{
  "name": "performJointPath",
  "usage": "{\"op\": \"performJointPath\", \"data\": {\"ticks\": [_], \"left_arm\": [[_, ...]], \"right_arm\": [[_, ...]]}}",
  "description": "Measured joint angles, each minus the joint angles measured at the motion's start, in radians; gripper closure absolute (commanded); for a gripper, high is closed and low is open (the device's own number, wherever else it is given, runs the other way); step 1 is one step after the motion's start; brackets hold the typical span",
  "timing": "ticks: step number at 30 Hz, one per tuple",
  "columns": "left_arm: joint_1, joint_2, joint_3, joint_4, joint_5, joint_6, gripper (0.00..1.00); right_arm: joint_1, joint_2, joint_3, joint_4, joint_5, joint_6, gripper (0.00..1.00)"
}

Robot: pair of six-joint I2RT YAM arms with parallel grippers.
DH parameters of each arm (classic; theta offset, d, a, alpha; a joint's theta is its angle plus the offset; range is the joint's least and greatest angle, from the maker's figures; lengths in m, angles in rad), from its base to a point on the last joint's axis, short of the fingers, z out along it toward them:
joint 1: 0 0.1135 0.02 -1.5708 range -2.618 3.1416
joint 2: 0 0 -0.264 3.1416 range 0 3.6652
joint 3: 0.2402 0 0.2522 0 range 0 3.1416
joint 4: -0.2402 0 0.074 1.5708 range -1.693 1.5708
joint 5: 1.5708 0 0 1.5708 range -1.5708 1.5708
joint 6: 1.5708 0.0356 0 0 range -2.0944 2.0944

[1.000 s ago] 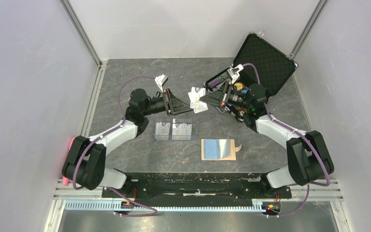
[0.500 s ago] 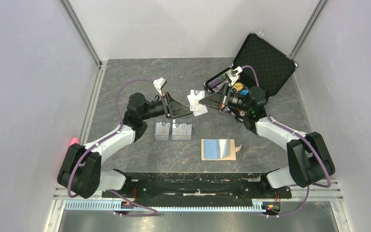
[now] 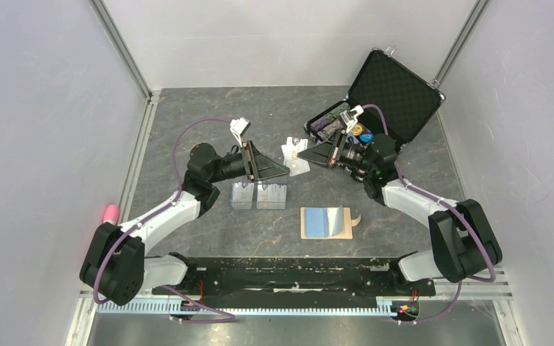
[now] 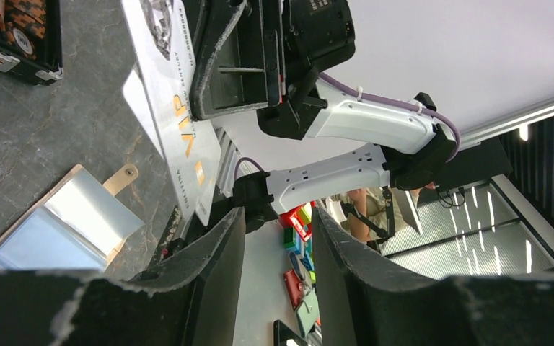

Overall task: Put the credit cards into the card holder
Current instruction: Place the credit card in the storage box.

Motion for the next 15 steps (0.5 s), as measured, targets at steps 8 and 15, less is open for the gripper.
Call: {"op": "performJointPath", "data": {"ticks": [8, 15], "left_arm": [[-0.021, 0.002, 0.021, -0.109, -0.044, 0.078, 0.55], [-0.041, -0.002, 0.024, -0.208, -0.079, 0.144, 0.54]], "right_arm": [[0.002, -0.024, -0.014, 0.016, 0.024, 0.018, 1.00], [0.002, -0.036, -0.026, 0.018, 0.044, 0.019, 1.00]]}}
